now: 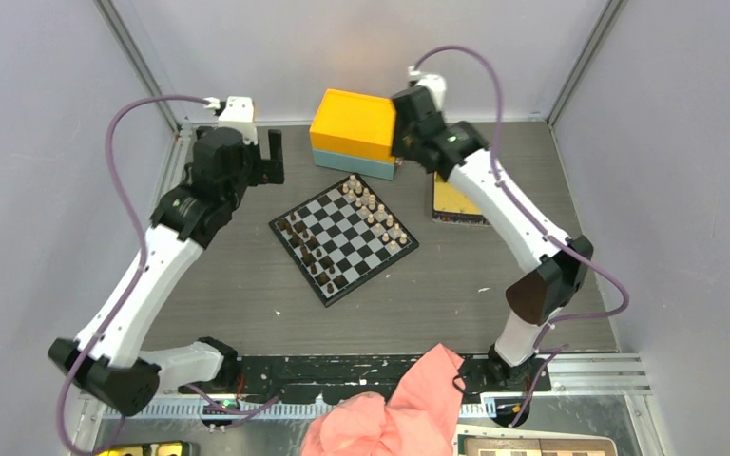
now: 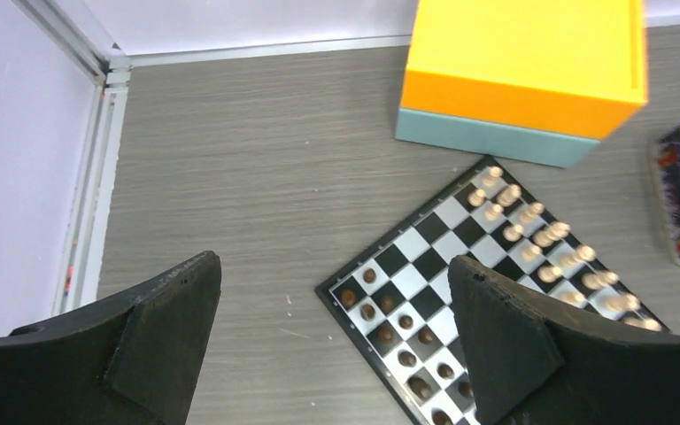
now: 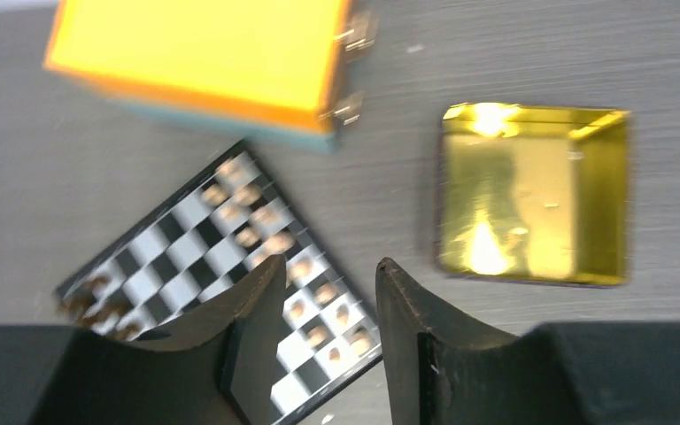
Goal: Set up the chess pieces on the board
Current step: Reset both arms
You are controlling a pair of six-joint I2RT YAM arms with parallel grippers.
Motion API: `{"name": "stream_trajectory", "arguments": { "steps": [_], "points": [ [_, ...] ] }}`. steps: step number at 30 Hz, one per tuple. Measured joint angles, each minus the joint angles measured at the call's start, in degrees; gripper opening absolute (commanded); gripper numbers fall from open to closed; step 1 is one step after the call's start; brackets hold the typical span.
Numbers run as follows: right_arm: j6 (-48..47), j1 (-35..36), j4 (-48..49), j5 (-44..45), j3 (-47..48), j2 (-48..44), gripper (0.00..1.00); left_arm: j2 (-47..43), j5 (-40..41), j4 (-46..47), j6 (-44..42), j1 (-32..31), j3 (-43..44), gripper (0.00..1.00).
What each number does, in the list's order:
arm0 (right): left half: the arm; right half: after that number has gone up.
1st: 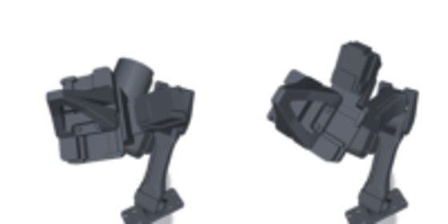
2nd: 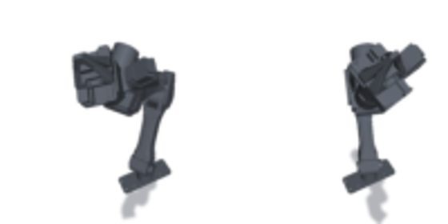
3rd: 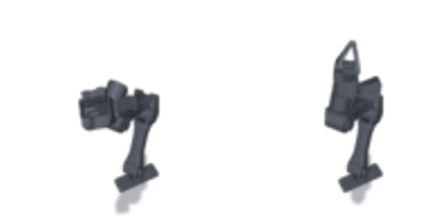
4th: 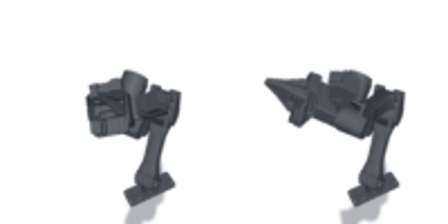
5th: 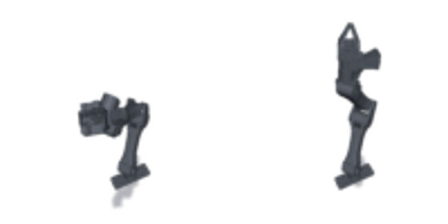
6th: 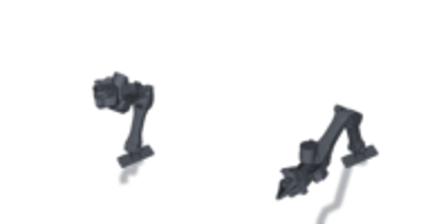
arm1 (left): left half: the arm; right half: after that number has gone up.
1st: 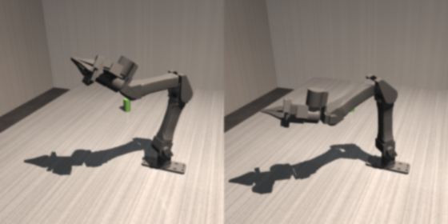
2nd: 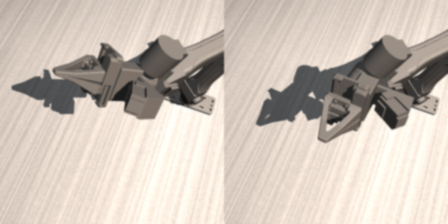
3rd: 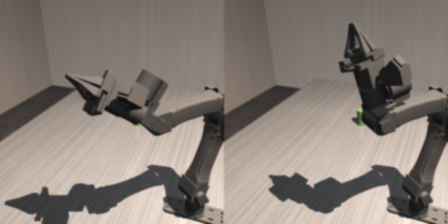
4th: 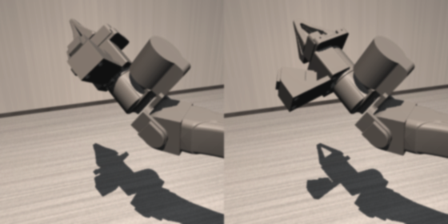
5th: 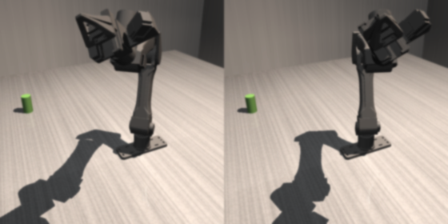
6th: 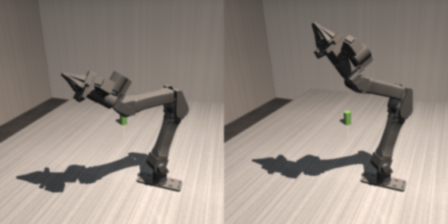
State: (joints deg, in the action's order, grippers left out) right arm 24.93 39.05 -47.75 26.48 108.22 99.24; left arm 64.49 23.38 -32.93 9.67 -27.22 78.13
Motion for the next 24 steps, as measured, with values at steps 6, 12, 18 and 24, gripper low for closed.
{"name": "stream_trajectory", "arguments": {
  "steps": [6, 12, 18, 24],
  "points": [
    [-1.51, -17.59, 1.09, -1.36, -0.76, -0.79, 0.54, 11.54, -2.05, 3.98, -3.19, 6.19, 2.54, 1.00],
    [-1.86, -31.93, 4.42, -1.66, -4.68, -0.79, 0.61, 15.50, -5.64, 6.58, -1.81, 15.37, 0.11, 0.99],
    [-0.76, -39.01, 6.67, 0.35, -9.11, -0.09, 0.63, 14.93, -6.51, 9.27, -0.92, 19.76, -9.60, 1.00],
    [-0.96, -38.01, 9.31, 1.05, -13.09, 0.79, 0.65, 14.45, -7.17, 10.03, -0.85, 20.26, -16.33, 1.00]
  ]
}}
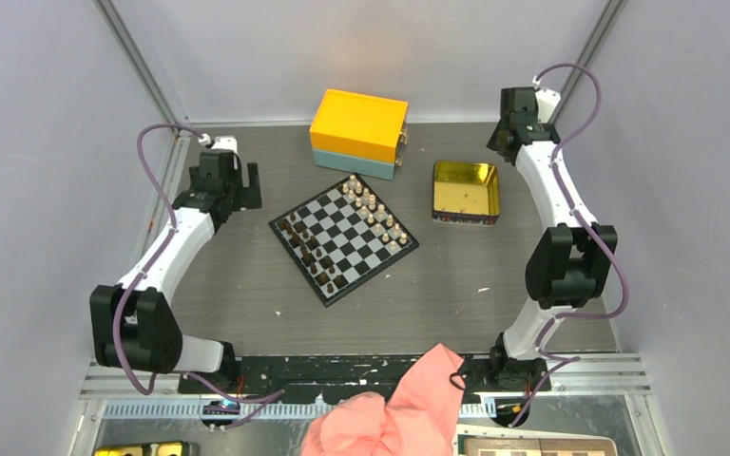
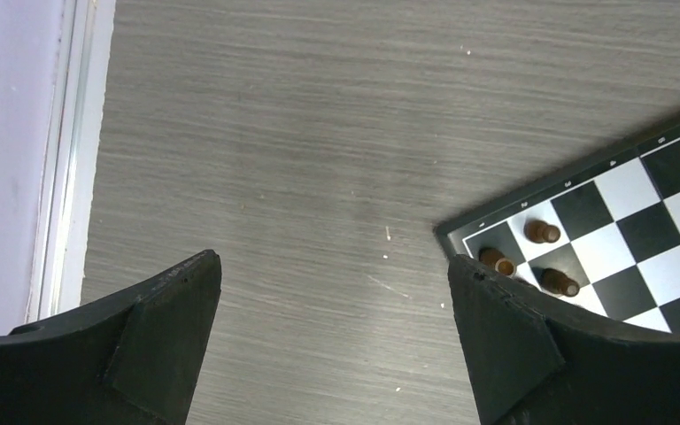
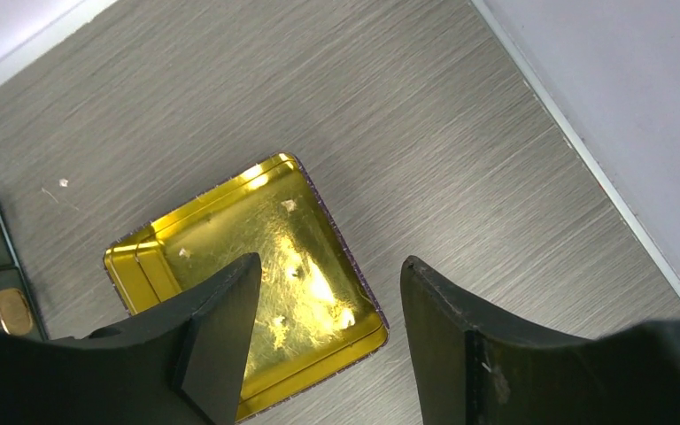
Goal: Set up the chess pieces on the board
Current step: Reset both arms
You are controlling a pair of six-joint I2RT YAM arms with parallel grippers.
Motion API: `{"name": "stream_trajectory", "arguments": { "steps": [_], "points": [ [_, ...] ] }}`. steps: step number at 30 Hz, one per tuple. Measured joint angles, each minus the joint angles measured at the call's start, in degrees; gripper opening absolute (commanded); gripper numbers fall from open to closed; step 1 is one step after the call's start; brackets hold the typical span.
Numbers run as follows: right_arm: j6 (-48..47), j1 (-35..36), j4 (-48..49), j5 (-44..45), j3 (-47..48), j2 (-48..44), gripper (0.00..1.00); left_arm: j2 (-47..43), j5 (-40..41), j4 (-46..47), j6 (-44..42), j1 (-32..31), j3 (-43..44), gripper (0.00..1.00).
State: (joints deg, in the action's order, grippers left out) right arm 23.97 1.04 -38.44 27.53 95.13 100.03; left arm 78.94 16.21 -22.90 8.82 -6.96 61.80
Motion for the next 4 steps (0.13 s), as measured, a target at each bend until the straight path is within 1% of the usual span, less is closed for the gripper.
{"name": "stream_trajectory", "arguments": {
  "steps": [2, 4],
  "points": [
    [-0.31, 0.20, 1.05, -0.07, -1.38, 0.00, 0.66, -0.59, -0.04, 0.17, 0.00, 0.17, -1.16, 1.00],
    [-0.68, 0.24, 2.19, -0.09, -2.60, -0.02, 0.71, -1.16, -0.17, 0.31, 0.04, 0.31, -1.51, 1.00]
  ]
}}
